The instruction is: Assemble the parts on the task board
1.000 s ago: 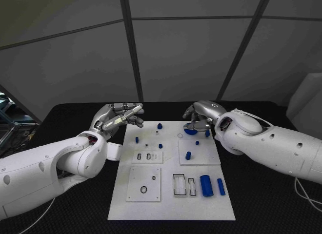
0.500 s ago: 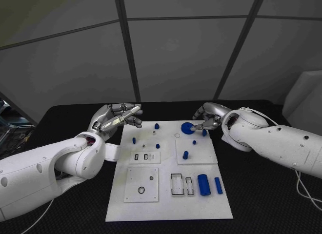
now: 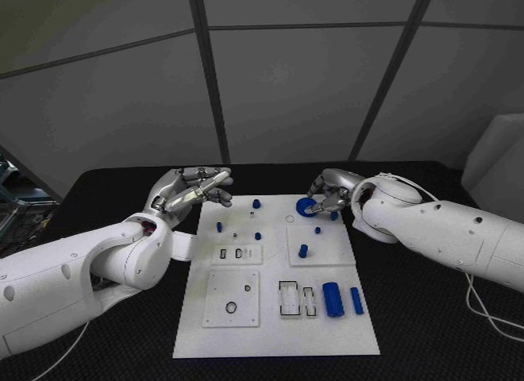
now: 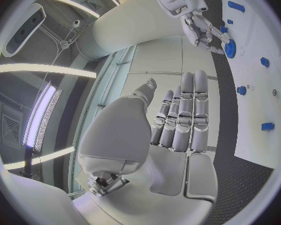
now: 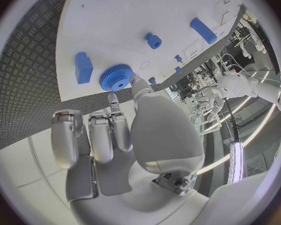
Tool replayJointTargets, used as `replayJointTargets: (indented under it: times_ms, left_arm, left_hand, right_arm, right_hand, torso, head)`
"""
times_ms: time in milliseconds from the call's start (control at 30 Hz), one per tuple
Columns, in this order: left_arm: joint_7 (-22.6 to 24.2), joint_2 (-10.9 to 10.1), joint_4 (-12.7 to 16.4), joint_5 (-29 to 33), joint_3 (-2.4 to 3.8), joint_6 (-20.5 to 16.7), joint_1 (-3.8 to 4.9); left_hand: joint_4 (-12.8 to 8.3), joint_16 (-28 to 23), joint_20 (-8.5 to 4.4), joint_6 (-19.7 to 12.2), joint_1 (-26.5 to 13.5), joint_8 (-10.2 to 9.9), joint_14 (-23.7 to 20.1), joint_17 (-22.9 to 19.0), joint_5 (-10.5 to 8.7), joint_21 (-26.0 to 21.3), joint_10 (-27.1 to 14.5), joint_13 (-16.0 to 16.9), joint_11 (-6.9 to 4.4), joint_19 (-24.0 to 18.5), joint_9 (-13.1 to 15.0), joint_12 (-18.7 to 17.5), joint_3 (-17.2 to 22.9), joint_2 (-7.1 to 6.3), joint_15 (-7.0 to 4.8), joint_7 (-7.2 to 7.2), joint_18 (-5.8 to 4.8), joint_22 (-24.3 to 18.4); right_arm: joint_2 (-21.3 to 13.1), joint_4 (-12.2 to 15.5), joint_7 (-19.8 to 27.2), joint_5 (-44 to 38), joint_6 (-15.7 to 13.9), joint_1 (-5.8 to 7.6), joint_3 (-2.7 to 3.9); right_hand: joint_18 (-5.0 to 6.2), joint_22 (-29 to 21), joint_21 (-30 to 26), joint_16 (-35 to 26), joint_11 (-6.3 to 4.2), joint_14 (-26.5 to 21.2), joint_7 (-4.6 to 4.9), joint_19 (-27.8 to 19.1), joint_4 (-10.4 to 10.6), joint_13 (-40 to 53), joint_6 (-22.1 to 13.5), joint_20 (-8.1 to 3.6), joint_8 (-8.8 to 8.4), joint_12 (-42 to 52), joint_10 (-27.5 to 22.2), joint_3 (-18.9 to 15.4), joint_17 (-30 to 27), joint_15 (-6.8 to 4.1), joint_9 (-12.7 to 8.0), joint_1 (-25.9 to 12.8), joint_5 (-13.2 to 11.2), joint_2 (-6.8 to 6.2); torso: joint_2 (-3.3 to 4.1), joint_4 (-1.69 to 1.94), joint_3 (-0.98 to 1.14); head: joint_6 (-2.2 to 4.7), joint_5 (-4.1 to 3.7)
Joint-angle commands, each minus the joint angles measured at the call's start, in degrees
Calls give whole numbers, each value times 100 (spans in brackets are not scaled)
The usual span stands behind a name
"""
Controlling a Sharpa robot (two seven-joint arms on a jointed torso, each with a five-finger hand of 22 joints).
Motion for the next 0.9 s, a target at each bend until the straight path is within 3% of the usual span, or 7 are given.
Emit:
replayJointTargets:
  times_ms: [33, 200, 433, 900]
  left_arm:
    - [3, 6, 1, 1, 6, 73, 5]
    - [-1, 0, -3, 1, 6, 73, 5]
    - [-6, -4, -5, 1, 6, 74, 5]
    - [-21, -6, -12, 1, 6, 71, 5]
  left_hand:
    - [-21, -39, 14, -18, -5, -19, -8, 5, -23, 35, -25, 6, 5, -37, 4, -24, 0, 46, 15, -2, -33, 9]
    - [-21, -39, 14, -18, -5, -19, -8, 5, -23, 35, -25, 6, 5, -37, 4, -24, 0, 46, 15, -2, -33, 9]
    - [-21, -39, 14, -18, -5, -19, -8, 5, -23, 35, -25, 6, 5, -37, 4, -24, 0, 46, 15, -2, -33, 9]
    - [-30, -49, 15, -13, -1, -17, -6, 17, -23, 38, -20, 8, 3, -40, 5, -25, 2, 51, 14, -3, -32, 13]
  right_arm:
    - [23, 4, -16, -199, 76, 15, 4]
    - [37, 18, -31, -319, 81, 15, 4]
    - [57, 3, -84, -429, 143, 15, 4]
    - [126, -60, -218, -614, 449, 15, 2]
  right_hand:
    - [-91, 1138, 32, 28, 25, 571, -10, 384, -54, 1188, -19, 45, 41, 44, 395, 12, 1395, 26, 5, 71, 33, 19]
    - [-102, 1188, 54, 37, 17, 577, -20, 412, -130, 1272, 32, 43, 95, 102, 452, 68, 1423, 21, 11, 162, -98, 92]
    - [-117, 1256, 84, 51, 6, 587, -33, 452, -225, 1371, 110, 38, 148, 169, 525, 153, 1465, 14, 16, 265, -79, 159]
    - [-126, 1295, 101, 58, 6, 591, -31, 475, -259, 1380, 110, 37, 147, 175, 531, 184, 1484, 13, 11, 296, -64, 180]
  torso:
    - [4, -2, 3]
    - [3, -2, 5]
    - [4, -6, 7]
    - [10, -6, 10]
  head:
    - [-7, 1]
    - [-13, 4]
    - [-19, 5]
    - [-56, 6]
